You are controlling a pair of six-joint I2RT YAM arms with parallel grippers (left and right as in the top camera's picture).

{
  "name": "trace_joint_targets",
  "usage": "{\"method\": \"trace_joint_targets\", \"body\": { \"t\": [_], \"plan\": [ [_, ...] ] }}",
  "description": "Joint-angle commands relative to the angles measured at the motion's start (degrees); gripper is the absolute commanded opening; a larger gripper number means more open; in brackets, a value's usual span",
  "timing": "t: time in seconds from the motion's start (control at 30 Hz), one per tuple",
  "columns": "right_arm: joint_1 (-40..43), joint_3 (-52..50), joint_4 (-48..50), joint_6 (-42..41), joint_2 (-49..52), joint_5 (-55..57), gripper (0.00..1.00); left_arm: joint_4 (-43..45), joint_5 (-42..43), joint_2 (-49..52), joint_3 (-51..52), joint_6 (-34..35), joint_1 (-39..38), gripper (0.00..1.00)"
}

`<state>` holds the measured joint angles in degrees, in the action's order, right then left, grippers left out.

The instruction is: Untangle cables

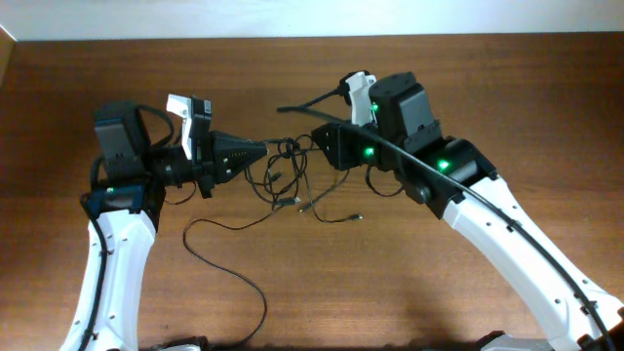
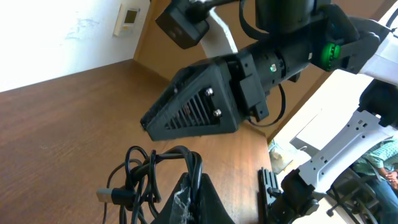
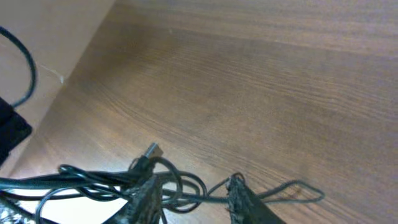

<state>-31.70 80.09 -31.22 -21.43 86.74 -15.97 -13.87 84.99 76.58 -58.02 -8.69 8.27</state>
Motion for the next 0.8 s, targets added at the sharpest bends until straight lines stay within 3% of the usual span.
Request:
{"method": "trace_joint_targets", "body": {
  "t": [0.0,0.33,0.5,0.67,0.77],
  "plan": [
    [-2.5,1.0,-0.4,0.2,1.8,4.1,0.34,0.1,0.1,-0.8,-1.1,0.5,0.2,0.00],
    [-6.2,1.0,-0.4,0.2,6.8,16.7,0.34,0.2,1.8,-0.8,-1.1,0.5,0.2,0.00],
    [-6.2,1.0,3.2,0.2,9.1,7.6,0.35,0.2,4.2,-0.8,-1.1,0.4,0.3,0.00],
    [-3.7,1.0,0.4,2.5,9.3,27.1,0.34,0.1,5.2,-0.8,-1.1,0.1,0.3,0.00],
    [3.3,1.0,-1.2,2.6,9.3,27.8,0.34,0.1,5.2,-0.9,-1.1,0.1,0.3,0.00]
  ]
}}
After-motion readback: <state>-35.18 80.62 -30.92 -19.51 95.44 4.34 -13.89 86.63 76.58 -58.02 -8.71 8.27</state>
